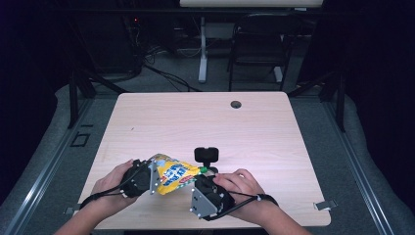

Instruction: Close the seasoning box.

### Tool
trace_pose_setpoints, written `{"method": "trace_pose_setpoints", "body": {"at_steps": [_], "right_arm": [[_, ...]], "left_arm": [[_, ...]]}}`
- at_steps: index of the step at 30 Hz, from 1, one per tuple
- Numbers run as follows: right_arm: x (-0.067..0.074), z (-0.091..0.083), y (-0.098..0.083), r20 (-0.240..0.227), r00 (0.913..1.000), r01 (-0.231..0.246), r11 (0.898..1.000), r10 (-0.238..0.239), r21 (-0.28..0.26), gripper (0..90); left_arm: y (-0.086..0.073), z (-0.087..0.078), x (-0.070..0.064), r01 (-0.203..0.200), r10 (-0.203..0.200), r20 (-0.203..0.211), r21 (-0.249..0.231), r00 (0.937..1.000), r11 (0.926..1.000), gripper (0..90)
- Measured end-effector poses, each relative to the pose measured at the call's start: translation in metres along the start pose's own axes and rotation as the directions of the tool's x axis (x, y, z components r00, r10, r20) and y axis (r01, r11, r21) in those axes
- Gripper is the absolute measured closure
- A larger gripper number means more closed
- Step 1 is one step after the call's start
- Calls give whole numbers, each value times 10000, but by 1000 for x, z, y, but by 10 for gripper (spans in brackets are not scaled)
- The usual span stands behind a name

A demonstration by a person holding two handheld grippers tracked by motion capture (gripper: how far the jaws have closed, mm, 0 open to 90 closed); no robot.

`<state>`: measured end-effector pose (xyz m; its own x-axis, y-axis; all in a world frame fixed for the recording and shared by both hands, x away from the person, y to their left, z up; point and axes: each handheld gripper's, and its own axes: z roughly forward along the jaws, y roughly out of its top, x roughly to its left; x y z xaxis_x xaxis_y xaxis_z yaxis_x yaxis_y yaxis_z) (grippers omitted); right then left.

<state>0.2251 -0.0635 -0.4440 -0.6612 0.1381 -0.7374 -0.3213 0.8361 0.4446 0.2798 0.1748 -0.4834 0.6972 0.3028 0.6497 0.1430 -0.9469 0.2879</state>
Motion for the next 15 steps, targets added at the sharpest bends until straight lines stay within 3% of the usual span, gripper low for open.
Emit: {"method": "trace_pose_setpoints", "body": {"at_steps": [5, 15], "right_arm": [[4, 2, -1, 34, 10000, 26, 10000, -26, 69, 900], [15, 10, -4, 91, 9996, -261, 9996, 262, -83, 900]], "left_arm": [[-2, 1, -1, -101, 102, -66, 104, 9999, 9999, 581], [-4, 1, -3, -660, 680, -406, 490, 9969, 9966, 581]]}}
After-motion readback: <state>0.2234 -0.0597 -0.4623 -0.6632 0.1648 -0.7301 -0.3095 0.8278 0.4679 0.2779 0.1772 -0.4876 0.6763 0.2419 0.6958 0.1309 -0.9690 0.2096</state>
